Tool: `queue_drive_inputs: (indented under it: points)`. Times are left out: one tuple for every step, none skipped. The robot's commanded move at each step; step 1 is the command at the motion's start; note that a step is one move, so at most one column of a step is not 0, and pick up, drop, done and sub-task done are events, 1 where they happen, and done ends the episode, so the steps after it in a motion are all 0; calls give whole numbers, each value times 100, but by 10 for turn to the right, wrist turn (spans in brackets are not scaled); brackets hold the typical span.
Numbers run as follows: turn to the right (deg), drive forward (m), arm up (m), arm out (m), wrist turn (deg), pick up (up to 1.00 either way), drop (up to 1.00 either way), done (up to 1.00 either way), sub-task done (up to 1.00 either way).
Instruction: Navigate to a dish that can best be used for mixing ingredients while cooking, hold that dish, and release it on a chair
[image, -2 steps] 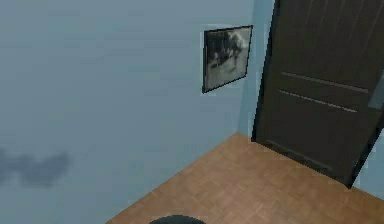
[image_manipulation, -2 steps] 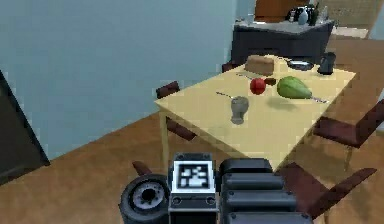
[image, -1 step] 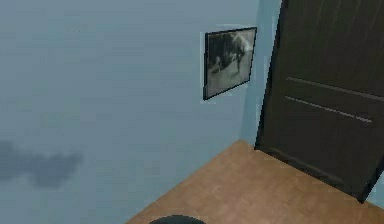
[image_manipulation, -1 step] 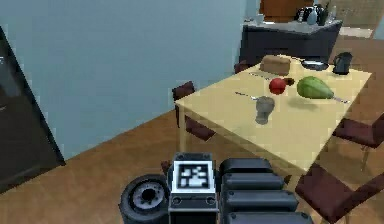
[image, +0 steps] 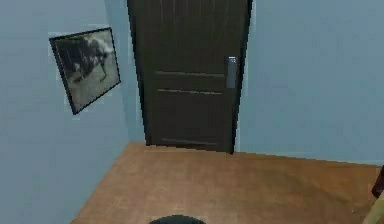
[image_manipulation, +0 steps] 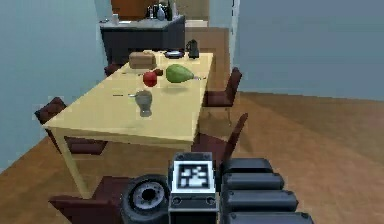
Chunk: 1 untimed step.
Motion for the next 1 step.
queue_drive_inputs:
  points:
    - [0, 25, 0, 0, 0, 0, 0, 0, 0]
